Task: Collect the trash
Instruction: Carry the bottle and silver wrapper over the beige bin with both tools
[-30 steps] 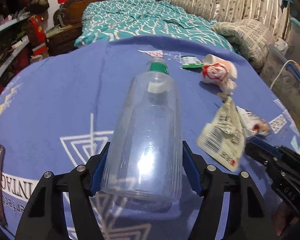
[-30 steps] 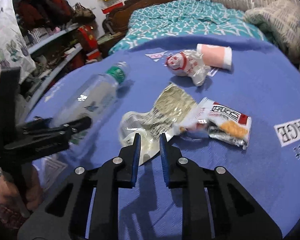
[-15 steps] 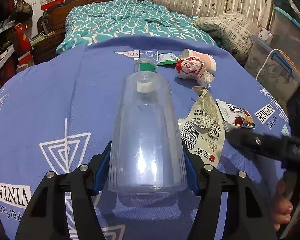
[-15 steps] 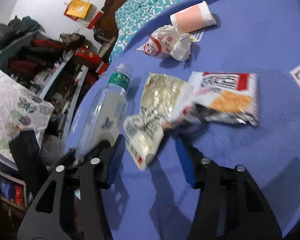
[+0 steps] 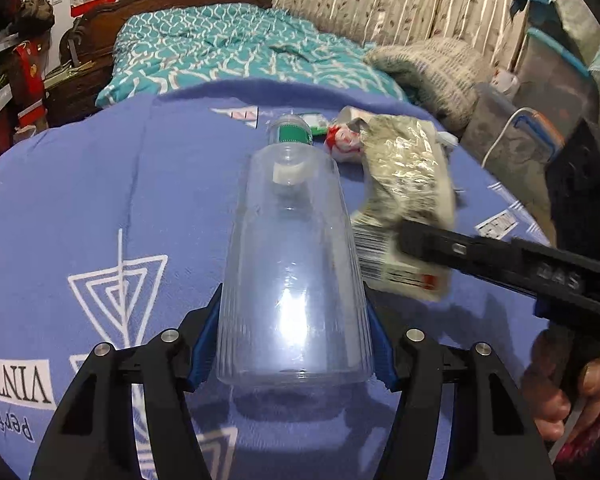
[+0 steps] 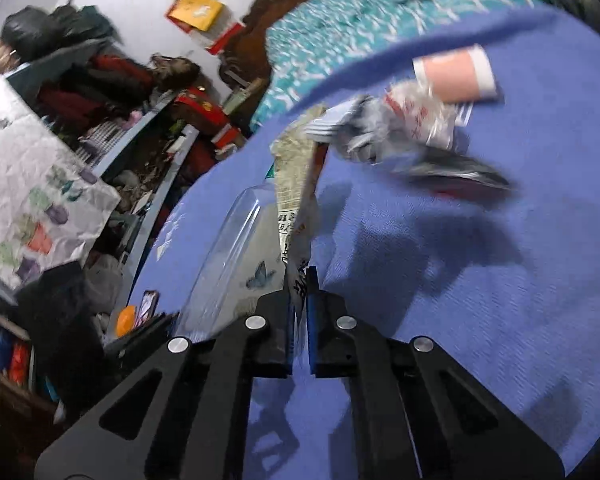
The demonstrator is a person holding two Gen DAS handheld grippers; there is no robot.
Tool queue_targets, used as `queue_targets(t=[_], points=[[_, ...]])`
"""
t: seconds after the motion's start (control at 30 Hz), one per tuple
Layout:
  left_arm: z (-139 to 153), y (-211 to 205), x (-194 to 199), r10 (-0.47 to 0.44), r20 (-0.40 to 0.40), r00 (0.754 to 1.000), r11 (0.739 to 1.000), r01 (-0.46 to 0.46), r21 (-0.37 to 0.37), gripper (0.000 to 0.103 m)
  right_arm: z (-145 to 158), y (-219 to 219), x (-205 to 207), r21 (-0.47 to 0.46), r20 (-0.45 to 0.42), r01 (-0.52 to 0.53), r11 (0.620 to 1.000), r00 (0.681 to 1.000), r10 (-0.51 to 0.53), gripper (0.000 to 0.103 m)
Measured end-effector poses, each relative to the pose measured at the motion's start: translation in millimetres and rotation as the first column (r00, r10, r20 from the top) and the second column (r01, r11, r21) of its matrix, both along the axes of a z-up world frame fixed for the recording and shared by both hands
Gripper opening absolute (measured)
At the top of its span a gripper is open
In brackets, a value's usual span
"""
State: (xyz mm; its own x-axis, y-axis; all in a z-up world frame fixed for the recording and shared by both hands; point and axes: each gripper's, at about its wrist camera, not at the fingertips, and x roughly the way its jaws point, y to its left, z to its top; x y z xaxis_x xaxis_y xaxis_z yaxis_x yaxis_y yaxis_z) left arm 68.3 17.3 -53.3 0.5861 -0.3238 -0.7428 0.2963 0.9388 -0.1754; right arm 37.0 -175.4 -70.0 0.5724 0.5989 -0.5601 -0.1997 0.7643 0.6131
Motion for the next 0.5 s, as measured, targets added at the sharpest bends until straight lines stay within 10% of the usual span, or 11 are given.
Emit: queue_targets(t=[0.33,0.5], points=[[36.6,-42.7,-24.8,-0.155,0.095,0.983,0.985,0.162,-0.062,0.058,4.4,-82.3,-72.1,-0.012,0.097,0.143,0.990,0.985,-0.141,0.007],[32.1,-111.2,-34.0,-0.329,0.088,0.940,0.943,0.332,-0.023,0.058,-9.1,-153.0,-103.9,0.142,0.087,0.264,0.954,0.957,-0.278,0.007]])
